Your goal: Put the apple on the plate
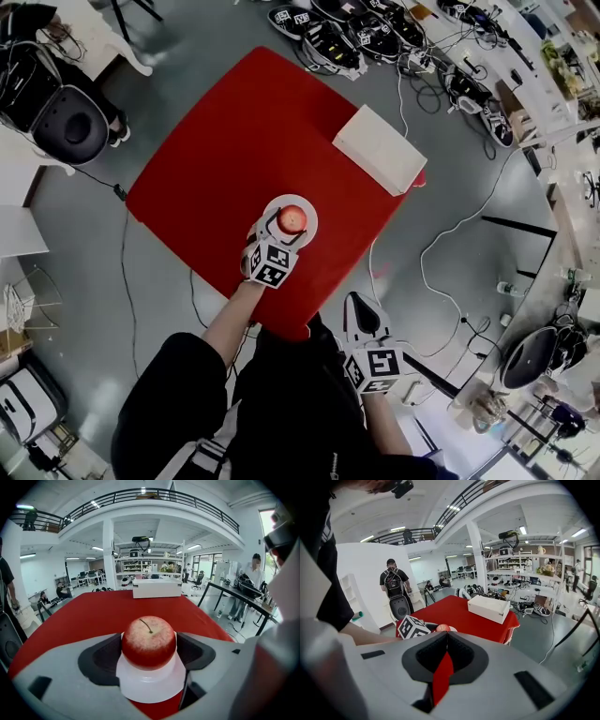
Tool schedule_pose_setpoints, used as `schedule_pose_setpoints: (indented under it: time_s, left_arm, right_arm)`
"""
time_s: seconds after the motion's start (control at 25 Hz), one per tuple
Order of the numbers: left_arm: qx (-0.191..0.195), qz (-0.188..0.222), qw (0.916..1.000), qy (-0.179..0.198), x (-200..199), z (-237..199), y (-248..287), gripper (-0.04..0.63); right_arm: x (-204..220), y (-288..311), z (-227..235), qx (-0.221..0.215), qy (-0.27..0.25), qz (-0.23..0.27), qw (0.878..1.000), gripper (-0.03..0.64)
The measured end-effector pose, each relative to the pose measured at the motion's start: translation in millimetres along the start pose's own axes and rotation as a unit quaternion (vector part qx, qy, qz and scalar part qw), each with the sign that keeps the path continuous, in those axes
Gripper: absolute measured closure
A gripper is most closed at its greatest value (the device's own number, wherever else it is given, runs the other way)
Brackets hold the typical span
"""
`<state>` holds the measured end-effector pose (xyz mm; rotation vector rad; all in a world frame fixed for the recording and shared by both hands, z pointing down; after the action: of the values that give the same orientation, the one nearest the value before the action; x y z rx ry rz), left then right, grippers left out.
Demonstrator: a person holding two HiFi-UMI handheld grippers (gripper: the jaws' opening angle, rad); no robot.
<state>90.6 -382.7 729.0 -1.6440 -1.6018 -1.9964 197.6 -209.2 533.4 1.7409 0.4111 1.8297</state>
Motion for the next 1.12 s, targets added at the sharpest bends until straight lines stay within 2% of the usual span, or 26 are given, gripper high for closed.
schedule_pose_setpoints:
  time_s: [0.16, 0.4, 0.56, 0.76, 0.8, 0.84, 0.88, 0.96, 1.0, 1.12]
  left_arm:
    - [0.010, 0.009, 0.9999, -0.011, -1, 5, -4, 0.221]
    - [0.004, 0.011, 0.9999, -0.010, -3, 4, -13, 0.221]
    - [0.008, 0.001, 0.9994, -0.033, -2, 12, -27, 0.221]
    - [0.018, 0.038, 0.9984, -0.038, -16, 28, -60, 0.231]
    - [0.019, 0.042, 0.9981, -0.041, -16, 30, -67, 0.286]
    - [0.020, 0.046, 0.9978, -0.043, -17, 31, -74, 0.373]
    - [0.019, 0.052, 0.9975, -0.045, -17, 32, -83, 0.411]
    - [0.020, 0.068, 0.9964, -0.046, -20, 34, -100, 0.547]
    - [0.023, 0.076, 0.9956, -0.049, -22, 34, -109, 0.589]
    - [0.013, 0.095, 0.9934, -0.064, -28, 33, -133, 0.589]
  right_arm:
    - [1, -4, -1, -0.002, -0.001, 0.003, 1.000, 0.607]
    - [-1, -4, -1, -0.007, -0.006, 0.008, 1.000, 0.607]
    - [-3, 0, -3, -0.024, -0.016, 0.014, 0.999, 0.607]
    - [-6, 6, -15, -0.063, -0.040, 0.021, 0.997, 0.607]
    - [-9, 9, -15, -0.069, -0.044, 0.022, 0.996, 0.607]
    - [-13, 12, -15, -0.075, -0.046, 0.023, 0.996, 0.607]
    - [-17, 14, -15, -0.078, -0.049, 0.021, 0.995, 0.606]
    - [-25, 18, -17, -0.084, -0.056, 0.017, 0.995, 0.606]
    - [-29, 20, -19, -0.087, -0.062, 0.016, 0.994, 0.606]
    - [-37, 22, -27, -0.098, -0.077, 0.023, 0.992, 0.606]
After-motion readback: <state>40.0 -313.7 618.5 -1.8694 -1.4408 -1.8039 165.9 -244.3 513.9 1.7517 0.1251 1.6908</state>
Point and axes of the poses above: the fingertips, and each gripper's own axes: y forward along the fingers, z to its right, x out of its underside, the point moved 4 cm from there along -y, backward along the fingers, and after that the axes turned 8 degrees about -y, right-handed, at the moved point
